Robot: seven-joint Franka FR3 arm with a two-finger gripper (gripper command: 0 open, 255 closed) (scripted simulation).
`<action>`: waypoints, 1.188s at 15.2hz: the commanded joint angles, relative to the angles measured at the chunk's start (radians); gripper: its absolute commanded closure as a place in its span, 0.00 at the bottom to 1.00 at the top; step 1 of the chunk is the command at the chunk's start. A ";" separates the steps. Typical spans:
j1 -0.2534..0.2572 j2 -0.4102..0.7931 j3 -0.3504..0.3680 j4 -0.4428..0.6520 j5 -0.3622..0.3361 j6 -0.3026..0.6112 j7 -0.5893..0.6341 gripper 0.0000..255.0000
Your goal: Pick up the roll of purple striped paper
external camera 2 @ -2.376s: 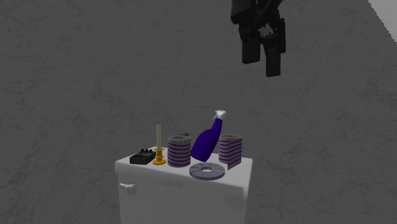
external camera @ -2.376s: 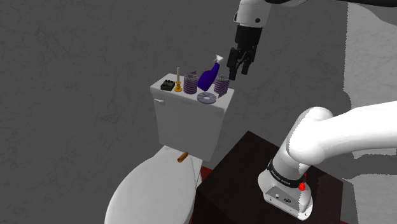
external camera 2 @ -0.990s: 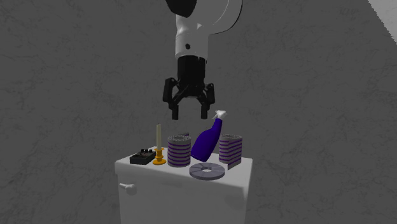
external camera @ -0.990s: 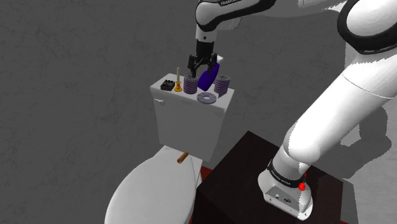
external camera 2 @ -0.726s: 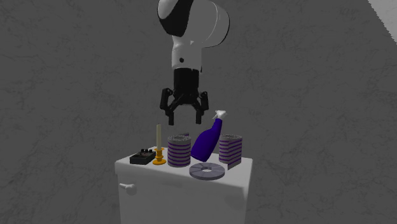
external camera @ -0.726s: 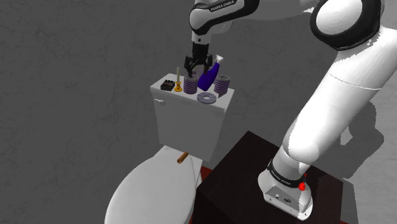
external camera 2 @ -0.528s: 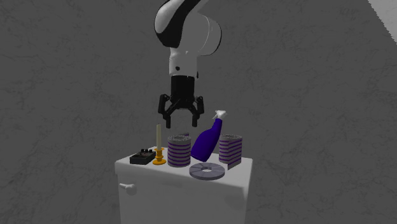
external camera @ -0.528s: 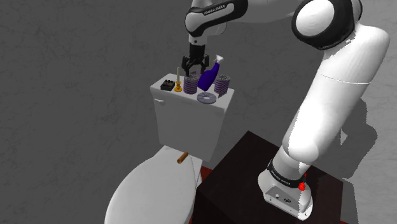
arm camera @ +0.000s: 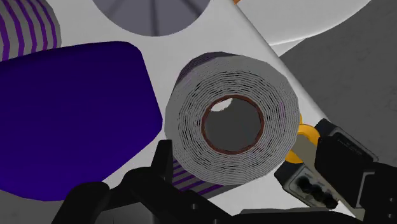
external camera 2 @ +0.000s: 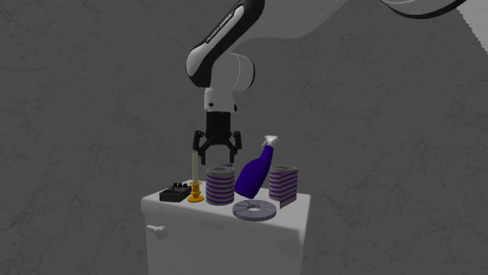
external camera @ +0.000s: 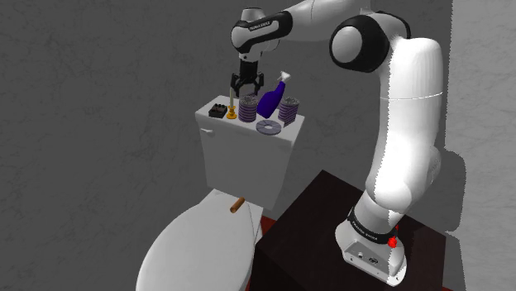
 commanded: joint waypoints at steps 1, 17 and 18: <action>-0.008 0.063 -0.007 0.081 0.003 -0.015 0.009 0.00; -0.008 0.088 -0.006 0.016 0.005 0.075 0.007 1.00; -0.008 0.088 -0.006 0.016 0.005 0.075 0.007 1.00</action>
